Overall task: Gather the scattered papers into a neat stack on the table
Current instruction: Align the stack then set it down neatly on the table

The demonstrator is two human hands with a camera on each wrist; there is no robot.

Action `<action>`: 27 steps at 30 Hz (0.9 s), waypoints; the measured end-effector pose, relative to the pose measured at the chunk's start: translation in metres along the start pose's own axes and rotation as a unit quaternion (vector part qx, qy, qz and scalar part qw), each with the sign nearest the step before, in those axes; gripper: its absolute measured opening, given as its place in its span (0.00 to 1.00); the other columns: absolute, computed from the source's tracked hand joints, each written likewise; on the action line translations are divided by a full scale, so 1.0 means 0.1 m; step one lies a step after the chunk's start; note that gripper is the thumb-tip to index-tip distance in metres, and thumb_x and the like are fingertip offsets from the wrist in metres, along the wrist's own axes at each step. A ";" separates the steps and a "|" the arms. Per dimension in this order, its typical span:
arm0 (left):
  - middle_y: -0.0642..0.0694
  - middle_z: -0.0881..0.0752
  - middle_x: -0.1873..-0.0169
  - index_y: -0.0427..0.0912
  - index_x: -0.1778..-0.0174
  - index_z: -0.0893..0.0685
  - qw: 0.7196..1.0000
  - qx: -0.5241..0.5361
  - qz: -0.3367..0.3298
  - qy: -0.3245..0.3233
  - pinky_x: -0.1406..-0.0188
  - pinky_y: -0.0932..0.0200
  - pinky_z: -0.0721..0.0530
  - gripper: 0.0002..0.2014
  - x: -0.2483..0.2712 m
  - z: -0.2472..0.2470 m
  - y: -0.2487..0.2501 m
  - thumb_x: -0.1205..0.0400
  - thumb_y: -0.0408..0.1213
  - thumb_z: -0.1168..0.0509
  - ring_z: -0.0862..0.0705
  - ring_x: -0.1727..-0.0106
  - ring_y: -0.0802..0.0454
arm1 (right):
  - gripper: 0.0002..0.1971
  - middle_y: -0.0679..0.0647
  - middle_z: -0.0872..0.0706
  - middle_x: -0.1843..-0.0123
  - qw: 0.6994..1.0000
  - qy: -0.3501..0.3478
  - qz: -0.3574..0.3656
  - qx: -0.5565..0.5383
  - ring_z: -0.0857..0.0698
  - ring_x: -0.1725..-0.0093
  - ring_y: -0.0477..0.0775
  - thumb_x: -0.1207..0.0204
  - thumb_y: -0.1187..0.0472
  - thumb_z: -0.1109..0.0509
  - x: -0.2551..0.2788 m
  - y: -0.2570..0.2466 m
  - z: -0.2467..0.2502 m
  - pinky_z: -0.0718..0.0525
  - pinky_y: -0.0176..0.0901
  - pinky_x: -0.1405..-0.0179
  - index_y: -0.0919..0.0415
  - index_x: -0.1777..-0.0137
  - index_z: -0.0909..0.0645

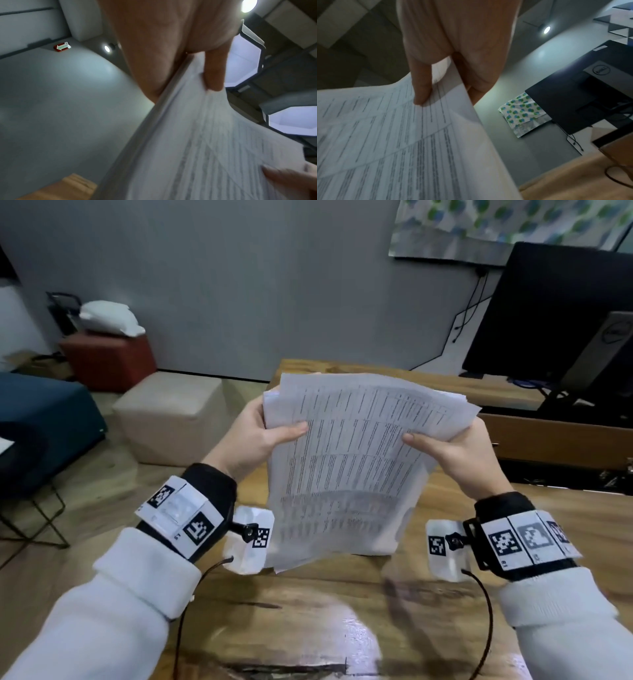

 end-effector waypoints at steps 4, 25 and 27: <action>0.61 0.16 0.43 0.62 0.40 0.21 1.000 0.006 -0.023 -0.002 0.49 0.65 0.15 0.39 0.05 -0.04 -0.08 0.37 0.15 0.44 0.15 0.45 0.63 | 0.20 0.39 0.08 0.58 1.000 0.008 -0.016 -0.014 0.10 0.55 0.40 0.36 0.75 0.23 0.04 0.08 -0.01 0.14 0.32 0.58 0.64 0.44 0.20; 0.50 0.22 0.52 0.63 0.60 0.20 0.994 0.019 -0.092 0.059 0.56 0.64 0.16 0.23 -0.04 -0.09 0.04 0.23 0.23 0.41 0.19 0.51 0.56 | 0.05 0.38 0.09 0.64 0.988 0.090 0.073 -0.105 0.13 0.60 0.37 0.30 0.67 0.26 -0.09 -0.20 -0.18 0.17 0.32 0.58 0.60 0.55 0.13; 0.51 0.22 0.54 0.58 0.57 0.22 0.995 0.014 -0.086 0.056 0.57 0.65 0.15 0.22 -0.03 -0.09 0.04 0.20 0.20 0.43 0.18 0.54 0.59 | 0.07 0.37 0.09 0.64 0.987 0.097 0.085 -0.091 0.13 0.59 0.36 0.29 0.70 0.27 -0.04 -0.16 -0.19 0.17 0.30 0.57 0.61 0.53 0.14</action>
Point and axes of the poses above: each hand's wrist, its own x-axis away from the middle knuckle, its own z-axis out of the back of the hand, y = z × x, the point moved 1 cm from there along -x, towards the middle knuckle
